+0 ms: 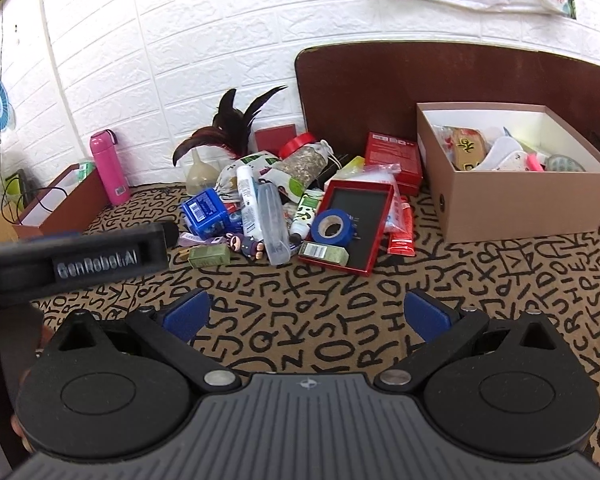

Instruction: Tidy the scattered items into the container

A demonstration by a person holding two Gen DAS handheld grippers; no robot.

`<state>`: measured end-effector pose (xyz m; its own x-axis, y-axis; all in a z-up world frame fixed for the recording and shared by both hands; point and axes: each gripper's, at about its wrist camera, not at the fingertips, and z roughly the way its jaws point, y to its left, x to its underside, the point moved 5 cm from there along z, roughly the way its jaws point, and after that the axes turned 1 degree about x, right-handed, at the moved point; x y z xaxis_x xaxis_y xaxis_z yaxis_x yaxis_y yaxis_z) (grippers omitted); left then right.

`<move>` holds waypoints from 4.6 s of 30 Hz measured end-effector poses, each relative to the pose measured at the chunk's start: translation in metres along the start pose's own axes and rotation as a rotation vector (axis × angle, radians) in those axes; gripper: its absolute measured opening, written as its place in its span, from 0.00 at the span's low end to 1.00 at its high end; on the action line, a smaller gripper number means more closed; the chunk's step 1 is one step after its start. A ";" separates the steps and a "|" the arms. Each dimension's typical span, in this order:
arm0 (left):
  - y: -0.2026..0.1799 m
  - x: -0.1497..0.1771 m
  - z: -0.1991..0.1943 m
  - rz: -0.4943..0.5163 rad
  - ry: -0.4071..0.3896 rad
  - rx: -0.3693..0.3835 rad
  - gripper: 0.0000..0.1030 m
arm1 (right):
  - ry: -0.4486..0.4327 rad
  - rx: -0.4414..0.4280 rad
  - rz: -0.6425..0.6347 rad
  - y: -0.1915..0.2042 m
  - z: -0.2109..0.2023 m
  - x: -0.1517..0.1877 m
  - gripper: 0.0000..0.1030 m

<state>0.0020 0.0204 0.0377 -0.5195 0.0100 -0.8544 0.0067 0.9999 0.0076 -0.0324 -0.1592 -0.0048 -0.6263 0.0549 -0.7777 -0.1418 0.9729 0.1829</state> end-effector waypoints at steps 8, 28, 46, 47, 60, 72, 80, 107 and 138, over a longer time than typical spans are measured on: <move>0.004 0.011 0.035 -0.002 0.082 -0.021 1.00 | 0.044 -0.001 0.018 -0.003 0.023 0.001 1.00; 0.001 0.027 0.163 -0.077 0.192 0.126 0.93 | 0.054 0.038 -0.024 -0.047 0.153 -0.005 0.90; -0.011 0.015 0.251 -0.119 0.288 0.331 0.48 | 0.064 -0.170 -0.321 0.026 0.238 -0.009 0.42; -0.011 0.017 0.256 -0.131 0.301 0.344 0.48 | 0.067 -0.164 -0.327 0.027 0.242 -0.009 0.40; -0.029 0.052 0.196 -0.148 0.381 0.416 0.48 | 0.106 -0.193 -0.297 0.014 0.195 0.016 0.37; -0.076 0.109 0.127 -0.091 0.481 0.484 0.68 | 0.236 -0.198 -0.199 -0.033 0.097 0.096 0.40; -0.069 0.101 0.151 -0.078 0.459 0.381 0.70 | 0.204 -0.200 -0.105 -0.040 0.118 0.071 0.53; -0.242 -0.032 0.083 0.181 0.138 0.568 0.61 | -0.128 -0.071 0.015 -0.135 0.029 -0.018 0.38; -0.485 -0.120 0.343 0.064 0.357 0.659 0.97 | 0.032 0.266 -0.036 -0.407 0.193 -0.180 0.39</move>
<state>0.3546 -0.4660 -0.0416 -0.7456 0.1801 -0.6416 0.4980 0.7904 -0.3568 0.2858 -0.5221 -0.0555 -0.6487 0.0164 -0.7609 0.0394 0.9991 -0.0121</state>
